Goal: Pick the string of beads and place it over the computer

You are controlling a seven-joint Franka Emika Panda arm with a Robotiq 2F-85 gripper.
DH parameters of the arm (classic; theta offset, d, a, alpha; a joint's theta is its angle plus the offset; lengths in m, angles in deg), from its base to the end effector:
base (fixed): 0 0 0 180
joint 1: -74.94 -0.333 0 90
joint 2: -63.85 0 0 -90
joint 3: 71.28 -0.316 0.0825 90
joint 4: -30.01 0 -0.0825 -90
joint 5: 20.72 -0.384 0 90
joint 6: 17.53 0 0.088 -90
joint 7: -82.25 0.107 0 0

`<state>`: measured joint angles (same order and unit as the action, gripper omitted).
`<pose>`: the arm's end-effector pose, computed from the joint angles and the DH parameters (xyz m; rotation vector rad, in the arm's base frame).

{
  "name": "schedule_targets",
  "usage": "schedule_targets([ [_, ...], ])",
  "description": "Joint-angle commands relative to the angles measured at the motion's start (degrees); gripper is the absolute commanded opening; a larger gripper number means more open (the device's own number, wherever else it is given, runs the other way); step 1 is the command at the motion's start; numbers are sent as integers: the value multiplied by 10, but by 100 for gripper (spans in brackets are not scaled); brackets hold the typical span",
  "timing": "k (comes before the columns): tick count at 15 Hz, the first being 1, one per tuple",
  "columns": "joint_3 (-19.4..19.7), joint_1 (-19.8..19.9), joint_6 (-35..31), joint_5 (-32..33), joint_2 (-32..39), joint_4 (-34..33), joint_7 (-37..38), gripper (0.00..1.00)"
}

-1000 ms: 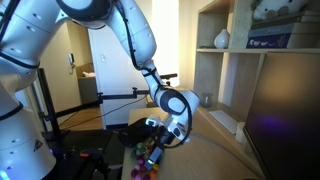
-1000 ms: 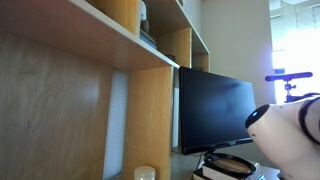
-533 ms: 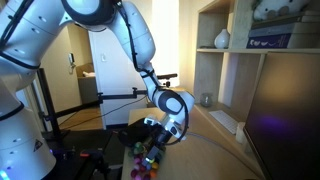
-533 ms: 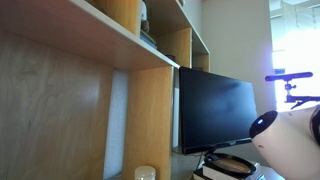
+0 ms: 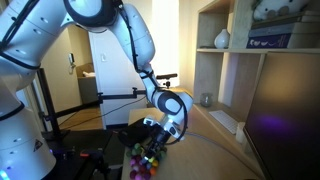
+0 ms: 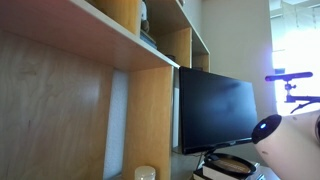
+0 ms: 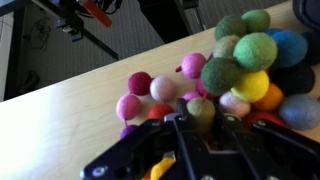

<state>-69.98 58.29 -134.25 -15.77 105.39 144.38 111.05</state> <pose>0.4878 0.1276 0.0596 2.6786 -0.2256 -0.8461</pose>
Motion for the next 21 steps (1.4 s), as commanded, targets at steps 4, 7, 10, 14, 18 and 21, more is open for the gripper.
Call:
schedule_targets([
  [4, 8, -38, -35, 55, -37, 50, 43, 5],
  [7, 7, -49, -74, 91, -73, 102, 54, 5],
  [10, 9, -57, -135, 132, -116, 166, 67, 5],
  [14, 7, -48, -186, 170, -171, 223, 59, 5],
  [18, 4, -40, -238, 202, -235, 269, 57, 5],
  [21, 4, -32, -290, 226, -291, 308, 63, 5],
])
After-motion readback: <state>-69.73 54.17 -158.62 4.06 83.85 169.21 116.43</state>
